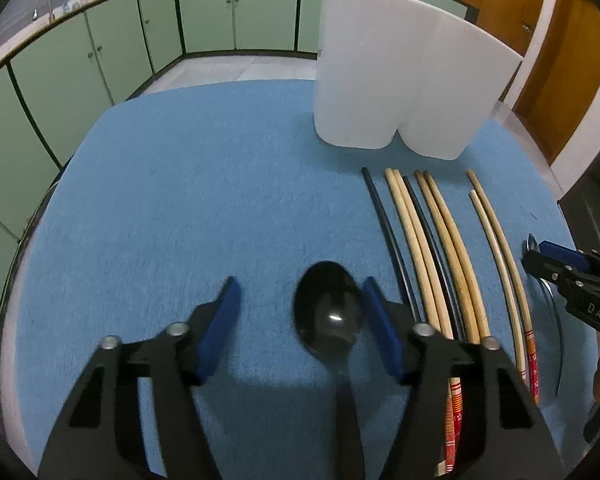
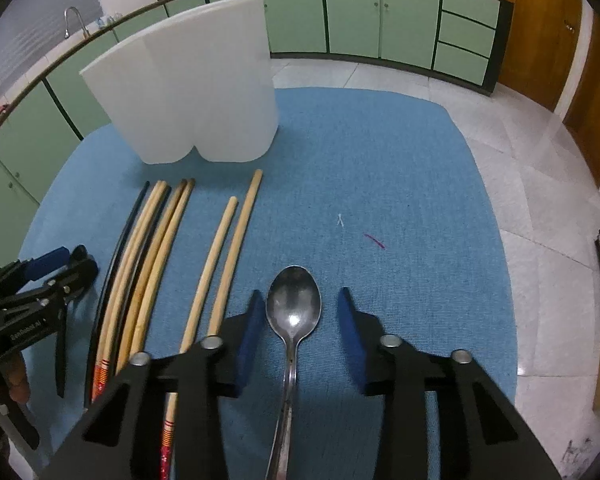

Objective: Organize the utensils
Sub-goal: 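Grasp the black spoon with the left tool while the right tool grasps the silver spoon, then lower both spoons into the white holder and open both tools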

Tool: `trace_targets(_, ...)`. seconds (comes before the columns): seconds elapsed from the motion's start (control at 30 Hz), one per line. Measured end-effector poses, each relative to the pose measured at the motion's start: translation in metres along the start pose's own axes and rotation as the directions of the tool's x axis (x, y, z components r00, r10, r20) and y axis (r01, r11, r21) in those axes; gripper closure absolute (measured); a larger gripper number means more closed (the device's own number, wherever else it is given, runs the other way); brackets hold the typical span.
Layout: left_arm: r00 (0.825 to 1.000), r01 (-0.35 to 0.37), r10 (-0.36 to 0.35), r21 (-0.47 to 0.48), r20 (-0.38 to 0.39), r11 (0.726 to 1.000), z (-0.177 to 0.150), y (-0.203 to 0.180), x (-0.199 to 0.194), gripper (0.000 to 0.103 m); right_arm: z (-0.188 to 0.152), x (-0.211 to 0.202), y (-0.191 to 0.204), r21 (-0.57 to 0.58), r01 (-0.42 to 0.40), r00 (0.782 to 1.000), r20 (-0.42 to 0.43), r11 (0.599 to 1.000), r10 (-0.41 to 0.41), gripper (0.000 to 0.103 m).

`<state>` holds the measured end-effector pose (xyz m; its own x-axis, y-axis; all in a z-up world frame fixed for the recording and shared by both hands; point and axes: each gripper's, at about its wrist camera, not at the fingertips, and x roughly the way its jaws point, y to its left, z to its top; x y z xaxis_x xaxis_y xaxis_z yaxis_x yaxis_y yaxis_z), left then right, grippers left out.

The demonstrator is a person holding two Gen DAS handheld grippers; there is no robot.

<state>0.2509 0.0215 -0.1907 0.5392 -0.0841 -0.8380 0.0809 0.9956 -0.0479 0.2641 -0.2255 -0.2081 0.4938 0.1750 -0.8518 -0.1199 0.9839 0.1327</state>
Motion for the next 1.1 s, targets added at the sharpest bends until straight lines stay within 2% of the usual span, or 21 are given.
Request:
trace_targets(0.03,1.0,0.007,-0.007,0.003,0.006,1.0,0.0,0.0,-0.002,0.061,0.0,-0.001,0.001,0.0,0.003,1.0,0.001,1.0,-0.003,0.075)
trace_targets(0.1,1.0,0.023,-0.023,0.004,0.014,1.0,0.002,0.002,-0.004,0.071,-0.001,-0.002,0.003,0.001,0.007,1.0,0.005,1.0,-0.007,0.075)
trace_targets(0.23,0.997,0.058,-0.058,-0.007,0.051,0.998,0.0,0.008,-0.014,0.071,-0.003,-0.015,0.001,0.024,-0.017,0.999,0.04,1.0,0.016,0.075)
trace_targets(0.37,0.982,0.054,-0.052,-0.006,0.179,0.999,0.0,0.015,-0.043,0.071,-0.004,-0.041,-0.005,0.04,-0.051,0.991,0.122,0.998,0.046,0.075)
trace_targets(0.57,0.939,0.046,-0.044,0.001,0.34,0.999,0.012,0.012,-0.084,0.071,0.012,-0.076,-0.015,0.037,-0.079,0.967,0.248,0.996,0.067,0.075)
trace_targets(0.77,0.885,0.064,-0.063,0.013,0.461,0.998,0.033,0.004,-0.116,0.071,0.04,-0.116,-0.011,0.005,-0.108,0.925,0.368,0.994,0.098,0.075)
trace_targets(0.83,0.871,0.072,-0.073,0.021,0.485,0.997,0.047,0.0,-0.124,0.071,0.052,-0.128,-0.009,-0.009,-0.126,0.906,0.406,0.992,0.118,0.075)
trace_targets(0.9,0.849,0.08,-0.084,0.031,0.521,0.996,0.062,-0.006,-0.134,0.071,0.066,-0.139,-0.007,-0.021,-0.14,0.888,0.44,0.99,0.135,0.075)
trace_targets(1.03,0.814,0.105,-0.107,0.036,0.571,0.994,0.089,-0.014,-0.149,0.071,0.094,-0.154,-0.004,-0.044,-0.141,0.861,0.487,0.989,0.145,0.075)
trace_targets(1.1,0.79,0.111,-0.115,0.044,0.602,0.993,0.108,-0.021,-0.155,0.071,0.108,-0.16,-0.002,-0.053,-0.143,0.848,0.509,0.988,0.15,0.075)
